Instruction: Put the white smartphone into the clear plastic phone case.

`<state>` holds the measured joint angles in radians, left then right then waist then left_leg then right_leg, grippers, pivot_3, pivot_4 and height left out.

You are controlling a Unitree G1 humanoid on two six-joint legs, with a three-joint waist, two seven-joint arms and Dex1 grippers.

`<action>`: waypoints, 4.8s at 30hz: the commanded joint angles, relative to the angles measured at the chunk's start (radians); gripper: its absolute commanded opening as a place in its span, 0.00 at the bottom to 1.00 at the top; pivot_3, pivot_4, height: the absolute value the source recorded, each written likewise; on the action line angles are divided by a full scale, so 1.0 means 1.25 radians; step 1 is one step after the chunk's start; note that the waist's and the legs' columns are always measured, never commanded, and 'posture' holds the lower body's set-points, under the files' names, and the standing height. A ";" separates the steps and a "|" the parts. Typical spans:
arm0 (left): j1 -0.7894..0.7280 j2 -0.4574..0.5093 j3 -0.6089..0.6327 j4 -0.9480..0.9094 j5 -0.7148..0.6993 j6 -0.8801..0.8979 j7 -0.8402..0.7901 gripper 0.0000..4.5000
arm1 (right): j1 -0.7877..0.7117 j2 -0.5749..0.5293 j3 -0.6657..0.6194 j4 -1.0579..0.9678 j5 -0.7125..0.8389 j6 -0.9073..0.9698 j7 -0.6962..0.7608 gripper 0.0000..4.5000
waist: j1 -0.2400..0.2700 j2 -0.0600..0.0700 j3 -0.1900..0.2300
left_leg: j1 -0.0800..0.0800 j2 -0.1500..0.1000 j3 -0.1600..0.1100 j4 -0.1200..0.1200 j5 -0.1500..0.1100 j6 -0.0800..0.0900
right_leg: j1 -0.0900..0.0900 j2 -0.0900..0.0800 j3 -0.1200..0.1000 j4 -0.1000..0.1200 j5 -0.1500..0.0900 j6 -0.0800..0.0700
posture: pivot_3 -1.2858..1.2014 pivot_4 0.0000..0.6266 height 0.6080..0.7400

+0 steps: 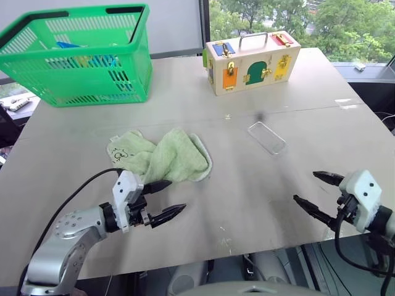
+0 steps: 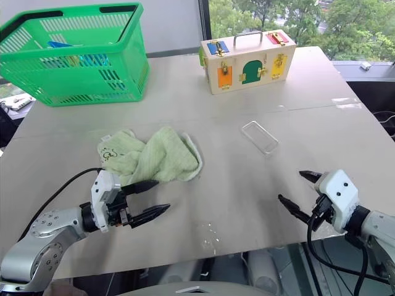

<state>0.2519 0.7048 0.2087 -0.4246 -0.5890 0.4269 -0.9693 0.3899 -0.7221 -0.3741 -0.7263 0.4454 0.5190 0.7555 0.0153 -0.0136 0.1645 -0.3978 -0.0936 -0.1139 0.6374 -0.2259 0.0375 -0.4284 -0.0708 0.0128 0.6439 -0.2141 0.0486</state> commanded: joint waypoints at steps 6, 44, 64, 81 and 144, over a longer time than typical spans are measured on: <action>-0.158 -0.057 0.018 0.030 0.080 -0.050 0.156 0.99 | -0.023 0.016 0.026 -0.107 0.069 -0.079 0.041 1.00 | 0.005 0.000 0.000 | 0.000 0.000 -0.001 0.000 0.000 0.000 | 0.001 0.000 -0.003 0.000 0.001 0.000 | 0.52 0.24 1.00; -0.596 0.121 0.162 0.541 -0.003 0.125 0.060 0.59 | -0.180 -0.039 0.170 -0.141 0.129 0.005 -0.010 1.00 | 0.006 -0.010 0.002 | -0.002 -0.002 -0.005 0.001 0.000 0.000 | 0.001 -0.001 -0.008 -0.002 0.006 0.001 | 0.52 0.24 1.00; -0.824 0.062 -0.389 0.704 0.345 -0.084 -0.240 0.99 | -0.066 -0.070 0.059 -0.219 0.184 0.026 -0.038 1.00 | 0.002 -0.009 0.004 | -0.002 -0.001 -0.003 0.001 0.000 0.000 | 0.001 -0.001 -0.005 -0.002 0.006 0.001 | 0.52 0.24 1.00; -0.836 0.016 -0.433 0.749 0.458 0.031 -0.360 0.63 | -0.024 -0.063 0.050 -0.238 0.158 0.012 -0.058 1.00 | -0.008 -0.010 0.003 | -0.001 -0.001 -0.003 0.003 -0.001 0.002 | 0.003 0.000 -0.005 -0.002 0.004 0.004 | 0.52 0.24 1.00; -0.538 0.208 -0.408 0.220 0.256 0.189 -0.205 0.01 | -0.047 -0.057 0.107 -0.236 0.120 0.012 -0.092 1.00 | 0.002 -0.008 0.006 | -0.001 0.000 -0.004 0.007 -0.003 0.001 | 0.005 -0.001 -0.006 -0.002 0.003 0.001 | 0.52 0.24 1.00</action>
<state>-0.4400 0.9569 -0.2644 -0.1215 -0.2933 0.6871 -1.2011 0.3366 -0.7967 -0.2387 -0.9835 0.5932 0.5423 0.6472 0.0173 -0.0234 0.1715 -0.3986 -0.0942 -0.1191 0.6455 -0.2295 0.0392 -0.4220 -0.0718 0.0056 0.6408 -0.2109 0.0500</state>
